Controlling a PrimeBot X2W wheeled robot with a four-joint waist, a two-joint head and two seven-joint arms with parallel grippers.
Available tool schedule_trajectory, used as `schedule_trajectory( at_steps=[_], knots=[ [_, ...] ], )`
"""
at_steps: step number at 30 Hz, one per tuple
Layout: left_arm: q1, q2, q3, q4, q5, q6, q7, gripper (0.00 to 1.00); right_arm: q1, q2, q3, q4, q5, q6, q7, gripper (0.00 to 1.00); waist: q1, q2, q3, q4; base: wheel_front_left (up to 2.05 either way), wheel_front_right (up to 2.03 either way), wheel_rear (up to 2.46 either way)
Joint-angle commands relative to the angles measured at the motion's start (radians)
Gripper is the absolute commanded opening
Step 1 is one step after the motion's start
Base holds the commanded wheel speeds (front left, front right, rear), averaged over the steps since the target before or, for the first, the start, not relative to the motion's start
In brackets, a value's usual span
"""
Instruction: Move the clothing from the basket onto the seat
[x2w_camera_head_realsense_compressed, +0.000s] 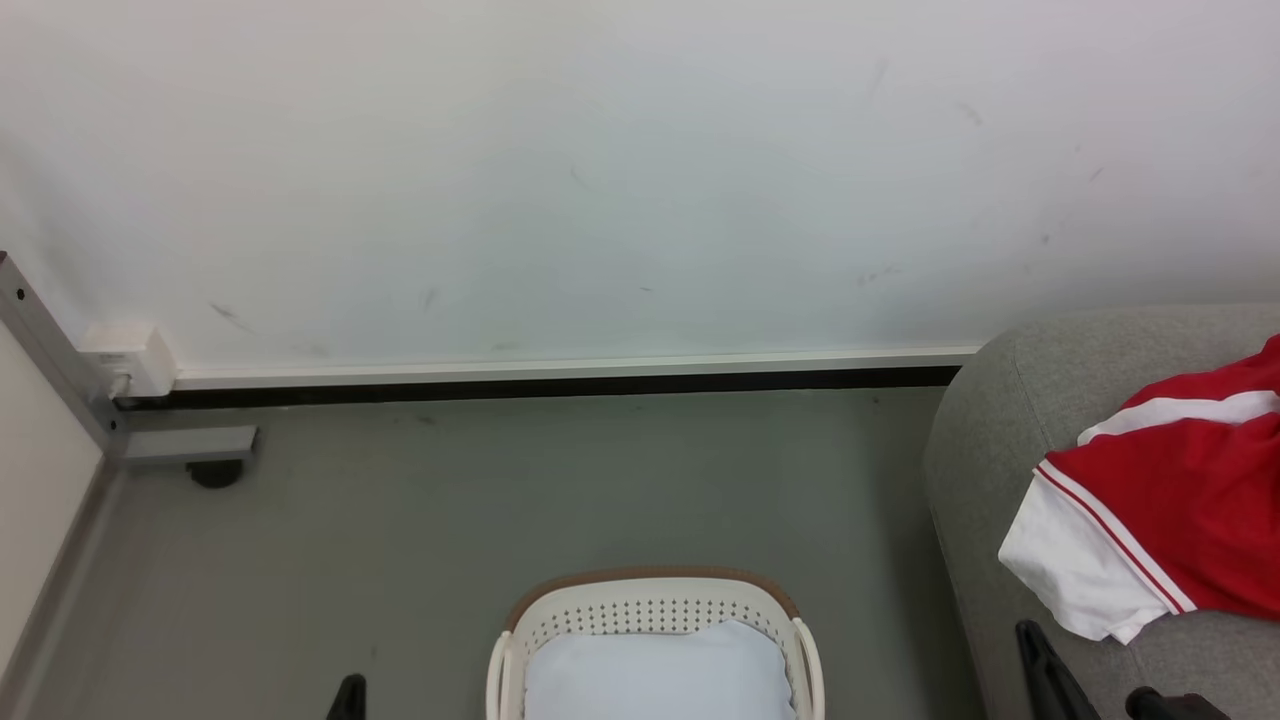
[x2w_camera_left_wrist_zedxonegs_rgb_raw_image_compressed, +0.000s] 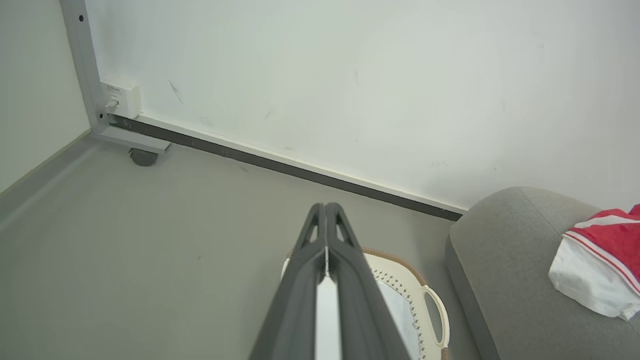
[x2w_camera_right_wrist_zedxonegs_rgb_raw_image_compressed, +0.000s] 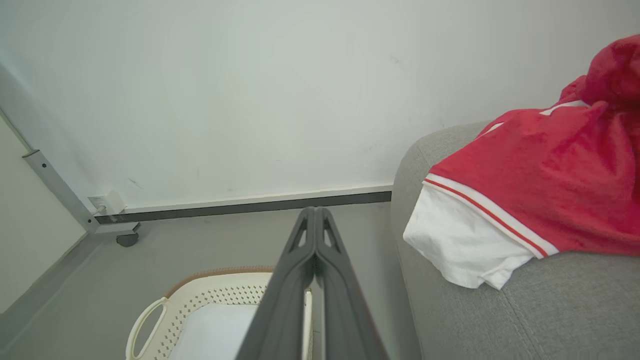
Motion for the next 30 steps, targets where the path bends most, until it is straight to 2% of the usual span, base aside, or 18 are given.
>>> schedule_trajectory(
  at_steps=[1,30],
  knots=[
    [-0.026,0.003,0.009,-0.014,-0.05,-0.002,0.009,0.0,-0.023,-0.005,-0.011,-0.021,0.05,0.0,0.01,0.0,0.0,-0.0001,0.001,0.0,0.0,0.0,0.0],
    [-0.098,-0.005,0.051,-0.016,-0.491,-0.008,0.128,0.0,-0.056,-0.008,-0.076,-0.056,0.518,-0.001,0.132,0.0,0.0,-0.0001,0.012,0.003,0.0,0.0,0.0]
  ],
)
